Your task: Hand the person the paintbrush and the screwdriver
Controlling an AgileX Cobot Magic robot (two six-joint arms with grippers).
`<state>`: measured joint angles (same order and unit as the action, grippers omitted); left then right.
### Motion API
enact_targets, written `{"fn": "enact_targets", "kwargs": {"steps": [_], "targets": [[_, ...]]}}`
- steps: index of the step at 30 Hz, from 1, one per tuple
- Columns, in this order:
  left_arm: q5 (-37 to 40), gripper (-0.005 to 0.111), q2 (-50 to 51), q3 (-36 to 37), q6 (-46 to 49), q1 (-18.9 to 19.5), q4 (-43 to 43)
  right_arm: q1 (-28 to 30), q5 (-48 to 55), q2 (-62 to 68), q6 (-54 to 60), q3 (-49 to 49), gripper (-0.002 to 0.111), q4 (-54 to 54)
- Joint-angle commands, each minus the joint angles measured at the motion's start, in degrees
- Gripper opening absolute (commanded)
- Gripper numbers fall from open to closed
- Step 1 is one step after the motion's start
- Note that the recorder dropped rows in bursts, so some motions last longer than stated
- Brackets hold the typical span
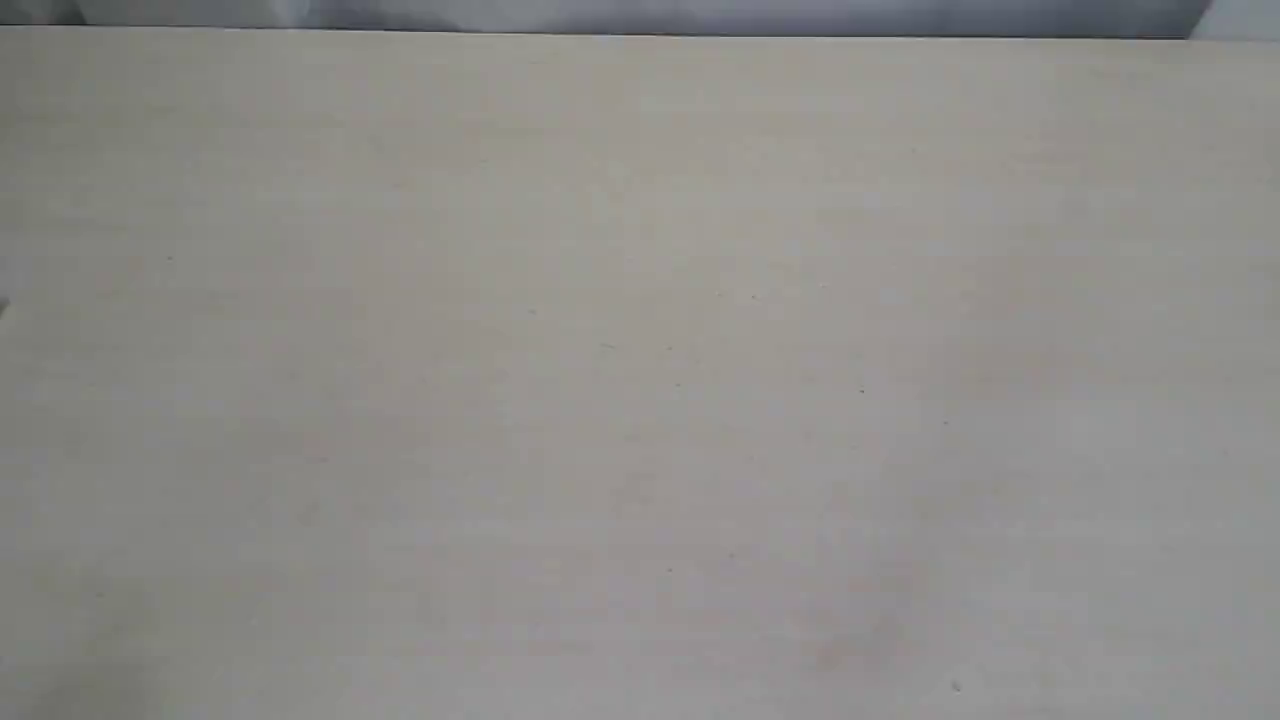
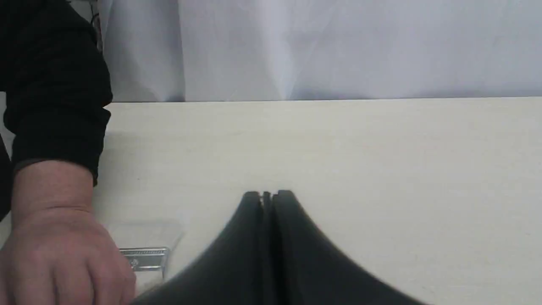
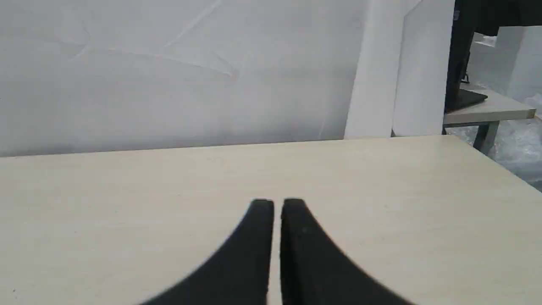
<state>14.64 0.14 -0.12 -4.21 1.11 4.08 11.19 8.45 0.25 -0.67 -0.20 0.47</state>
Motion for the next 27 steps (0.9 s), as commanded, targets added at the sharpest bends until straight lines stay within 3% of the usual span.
{"fn": "enact_targets", "kwargs": {"steps": [1, 12, 27], "targets": [[-0.3, 0.0, -0.1, 0.1, -0.1, -0.5, -0.2, 0.0, -0.3, -0.2, -1.5, 0.2, 0.004, -3.4], [-0.3, 0.0, -0.1, 0.1, -0.1, -0.5, -0.2, 0.0, 11.8, -0.2, 2.2, 0.2, 0.004, -6.3], [-0.3, 0.0, -0.1, 0.1, -0.1, -0.5, -0.2, -0.6, 12.0, -0.2, 2.6, 0.2, 0.004, -3.9]]}}
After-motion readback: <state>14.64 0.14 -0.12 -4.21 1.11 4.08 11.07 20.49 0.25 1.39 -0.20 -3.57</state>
